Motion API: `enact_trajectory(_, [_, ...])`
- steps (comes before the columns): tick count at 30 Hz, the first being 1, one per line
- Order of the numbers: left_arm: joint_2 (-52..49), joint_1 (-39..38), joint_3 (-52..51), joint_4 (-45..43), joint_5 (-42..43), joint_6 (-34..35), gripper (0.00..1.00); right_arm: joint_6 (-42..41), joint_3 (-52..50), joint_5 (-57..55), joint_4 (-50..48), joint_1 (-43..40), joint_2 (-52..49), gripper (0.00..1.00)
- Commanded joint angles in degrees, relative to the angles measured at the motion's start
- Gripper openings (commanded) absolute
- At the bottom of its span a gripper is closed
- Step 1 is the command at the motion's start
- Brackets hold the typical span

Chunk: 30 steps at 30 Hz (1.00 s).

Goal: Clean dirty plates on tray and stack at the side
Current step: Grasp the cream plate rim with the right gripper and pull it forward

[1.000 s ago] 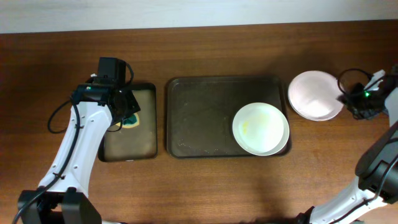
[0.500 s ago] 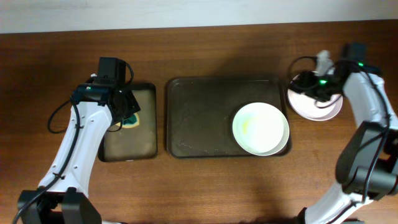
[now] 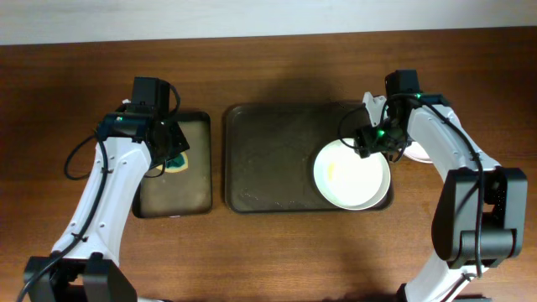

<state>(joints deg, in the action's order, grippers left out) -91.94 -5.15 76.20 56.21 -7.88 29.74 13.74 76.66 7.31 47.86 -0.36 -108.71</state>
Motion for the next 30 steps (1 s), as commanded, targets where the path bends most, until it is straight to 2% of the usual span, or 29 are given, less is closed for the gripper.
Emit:
enact_trajectory(1, [0.1,0.3,-0.2,-0.2,0.0,-0.8,0.00,-1.2,-1.5,-2.0,-0.2,-0.6,-0.7,0.78])
enact_trajectory(7, [0.1,0.3,-0.2,-0.2,0.0,-0.8,0.00,-5.7,-2.8,-1.1,-0.1,-0.3,-0.7,0.69])
enact_trajectory(15, [0.1,0.3,-0.2,-0.2,0.0,-0.8,0.00,-5.7,-7.6,-1.5,-3.8,-0.4,-0.7,0.70])
enact_trajectory(18, [0.1,0.3,-0.2,-0.2,0.0,-0.8,0.00,-7.2,-7.6,5.3,-3.5,-0.3,-0.7,0.70])
enact_trajectory(21, [0.1,0.3,-0.2,-0.3,0.0,-0.8,0.00,-8.8,-7.5,19.4,-4.0,-0.1,-0.7,0.69])
enact_trajectory(22, [0.1,0.3,-0.2,-0.3,0.0,-0.8,0.00,-9.8,-7.3,19.7,-4.0,0.2,-0.7,0.68])
enact_trajectory(24, [0.1,0.3,-0.2,-0.2,0.0,-0.8,0.00,-11.5,-6.8,18.2,-3.8,0.5,-0.7,0.62])
enact_trajectory(28, [0.1,0.3,-0.2,-0.2,0.0,-0.8,0.00,-15.0,-6.6,13.5,-1.6,0.0,-0.7,0.61])
enact_trajectory(29, [0.1,0.3,-0.2,-0.2,0.0,-0.8,0.00,-17.0,-6.6,8.5,-0.2,-0.1,-0.7,0.66])
enact_trajectory(30, [0.1,0.3,-0.2,-0.2,0.0,-0.8,0.00,-19.0,-6.6,4.6,0.9,-0.1,-0.7,0.76])
